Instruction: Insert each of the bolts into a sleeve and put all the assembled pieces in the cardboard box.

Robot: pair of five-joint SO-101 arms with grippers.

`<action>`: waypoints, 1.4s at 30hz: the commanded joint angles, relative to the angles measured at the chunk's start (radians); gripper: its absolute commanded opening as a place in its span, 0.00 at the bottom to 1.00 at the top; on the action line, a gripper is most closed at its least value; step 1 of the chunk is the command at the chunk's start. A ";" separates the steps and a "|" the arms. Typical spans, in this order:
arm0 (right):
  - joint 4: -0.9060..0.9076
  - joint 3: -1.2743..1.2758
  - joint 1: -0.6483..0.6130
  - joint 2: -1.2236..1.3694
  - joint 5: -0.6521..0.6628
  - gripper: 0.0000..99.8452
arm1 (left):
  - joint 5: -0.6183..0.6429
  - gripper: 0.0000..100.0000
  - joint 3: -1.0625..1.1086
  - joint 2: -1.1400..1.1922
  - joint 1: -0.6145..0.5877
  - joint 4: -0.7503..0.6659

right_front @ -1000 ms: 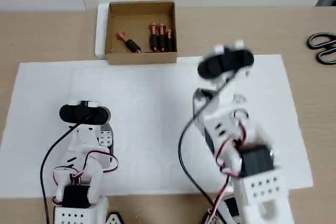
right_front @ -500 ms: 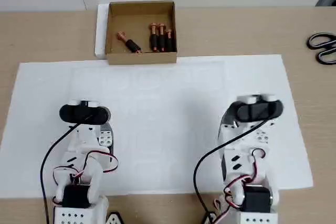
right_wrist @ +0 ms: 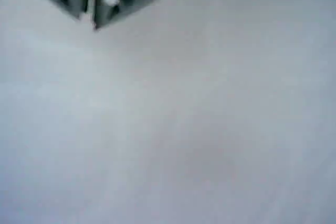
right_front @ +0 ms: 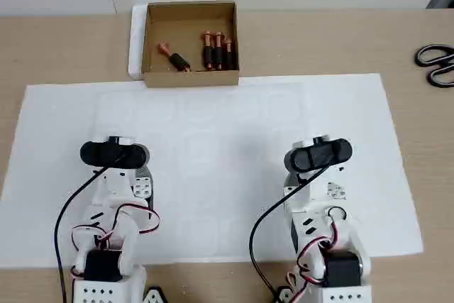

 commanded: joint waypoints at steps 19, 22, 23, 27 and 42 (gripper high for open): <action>0.081 0.077 0.016 -0.015 0.006 0.00 | 0.005 0.01 -0.007 -0.014 0.003 0.000; 0.081 0.077 0.016 -0.015 0.006 0.00 | 0.005 0.01 -0.007 -0.014 0.003 0.000; 0.081 0.077 0.016 -0.015 0.006 0.00 | 0.005 0.01 -0.007 -0.014 0.003 0.000; 0.081 0.075 0.016 -0.015 0.006 0.00 | 0.005 0.01 -0.007 -0.014 0.003 0.000; 0.081 0.075 0.016 -0.015 0.006 0.00 | 0.005 0.01 -0.007 -0.014 0.003 0.000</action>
